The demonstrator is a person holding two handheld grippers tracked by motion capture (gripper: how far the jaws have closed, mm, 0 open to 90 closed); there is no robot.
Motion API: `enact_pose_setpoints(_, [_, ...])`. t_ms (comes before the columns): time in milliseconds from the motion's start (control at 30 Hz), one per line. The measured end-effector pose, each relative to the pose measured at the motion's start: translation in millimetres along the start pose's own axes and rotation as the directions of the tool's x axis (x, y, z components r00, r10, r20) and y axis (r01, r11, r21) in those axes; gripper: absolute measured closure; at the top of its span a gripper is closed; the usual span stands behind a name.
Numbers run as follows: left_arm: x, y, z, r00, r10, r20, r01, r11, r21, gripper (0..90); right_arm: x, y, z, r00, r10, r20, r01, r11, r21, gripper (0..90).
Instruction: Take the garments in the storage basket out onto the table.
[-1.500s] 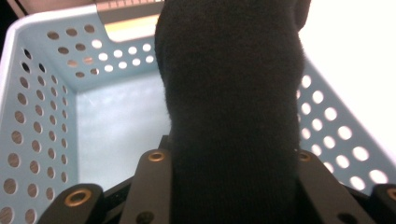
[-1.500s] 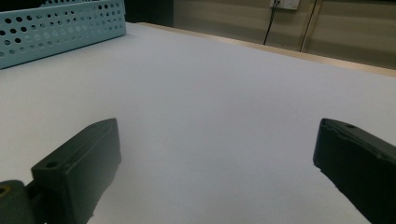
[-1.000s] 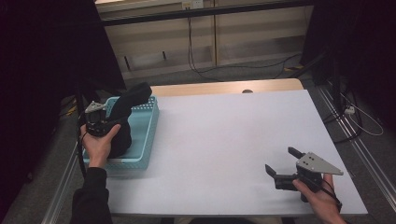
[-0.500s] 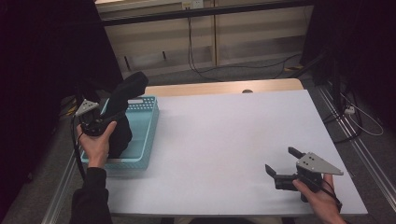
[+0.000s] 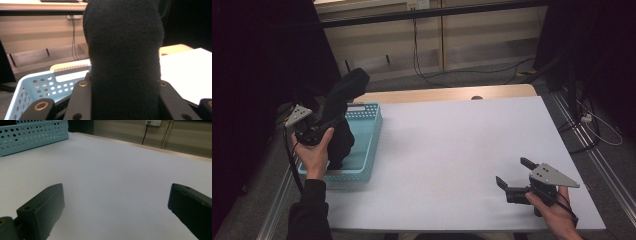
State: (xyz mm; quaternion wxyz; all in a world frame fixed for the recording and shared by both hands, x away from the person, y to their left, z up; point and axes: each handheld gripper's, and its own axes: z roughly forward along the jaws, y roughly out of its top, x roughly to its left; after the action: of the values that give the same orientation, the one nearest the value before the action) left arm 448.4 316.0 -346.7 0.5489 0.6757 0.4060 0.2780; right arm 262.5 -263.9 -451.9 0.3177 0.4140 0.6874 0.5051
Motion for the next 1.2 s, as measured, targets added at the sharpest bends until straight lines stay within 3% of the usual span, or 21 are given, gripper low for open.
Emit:
enact_pose_setpoints(367, [-11.8,13.3,-7.5,0.9991,0.019,0.037,-0.017,0.9987,-0.048,66.3,0.2,0.0,0.0,1.0,-0.002,-0.003,0.002,1.0,-0.001,0.5])
enact_pose_setpoints(800, [-23.6,26.4,-13.4,0.9989,0.031,0.035,-0.028,0.9955,-0.09,66.4,-0.4,-0.3,0.8,1.0,-0.001,0.003,0.001,1.0,0.001,0.8])
enact_pose_setpoints(933, [-26.9,31.0,-12.4,0.9983,0.05,0.031,-0.047,0.9947,-0.092,66.4,-0.4,-0.2,1.3,1.0,-0.001,0.002,0.001,1.0,0.001,0.7])
enact_pose_setpoints(967, [-28.8,34.1,-12.5,0.9966,0.078,0.026,-0.076,0.9933,-0.087,66.4,-0.4,-0.2,1.4,1.0,-0.001,0.001,0.001,1.0,0.001,0.7])
enact_pose_setpoints(1200, [-33.4,43.7,-16.8,0.9952,0.086,0.046,-0.081,0.9906,-0.11,66.4,-0.9,-0.3,1.2,1.0,0.0,0.001,0.0,1.0,0.0,0.8])
